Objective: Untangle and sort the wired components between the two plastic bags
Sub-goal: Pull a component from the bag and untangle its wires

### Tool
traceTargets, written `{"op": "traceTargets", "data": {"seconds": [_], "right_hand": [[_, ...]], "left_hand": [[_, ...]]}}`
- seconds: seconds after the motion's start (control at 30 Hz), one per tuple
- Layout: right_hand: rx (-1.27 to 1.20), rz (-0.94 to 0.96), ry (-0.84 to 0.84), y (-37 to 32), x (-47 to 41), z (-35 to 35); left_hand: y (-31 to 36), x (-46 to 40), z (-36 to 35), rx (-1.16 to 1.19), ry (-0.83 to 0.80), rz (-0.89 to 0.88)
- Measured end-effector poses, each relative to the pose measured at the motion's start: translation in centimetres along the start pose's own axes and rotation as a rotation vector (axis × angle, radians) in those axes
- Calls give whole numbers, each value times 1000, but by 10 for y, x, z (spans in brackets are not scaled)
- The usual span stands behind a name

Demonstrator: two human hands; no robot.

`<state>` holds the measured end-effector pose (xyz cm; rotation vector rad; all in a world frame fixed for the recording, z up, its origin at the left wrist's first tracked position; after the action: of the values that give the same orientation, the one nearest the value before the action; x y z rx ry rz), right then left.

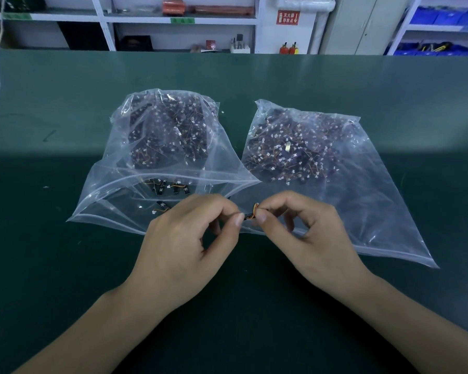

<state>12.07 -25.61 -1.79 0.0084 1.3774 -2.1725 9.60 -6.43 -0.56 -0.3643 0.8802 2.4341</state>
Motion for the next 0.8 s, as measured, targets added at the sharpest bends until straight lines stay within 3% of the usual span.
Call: {"op": "traceTargets", "data": {"seconds": [0.8], "right_hand": [[-12,-19,-18,-1,0,0]], "left_hand": [[-2,-1,1,36,45,-27]]}}
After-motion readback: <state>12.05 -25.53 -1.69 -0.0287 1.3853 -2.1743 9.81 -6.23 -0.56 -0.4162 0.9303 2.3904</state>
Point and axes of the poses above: each hand's wrist, its own x-axis away from the middle knuckle, its own z-axis out of the back of the hand, y = z × x, the point moved 5 cm from there along -x, towards the middle knuckle, and after that the axes turned 14 degrees about -y, right-handed, at the moved point
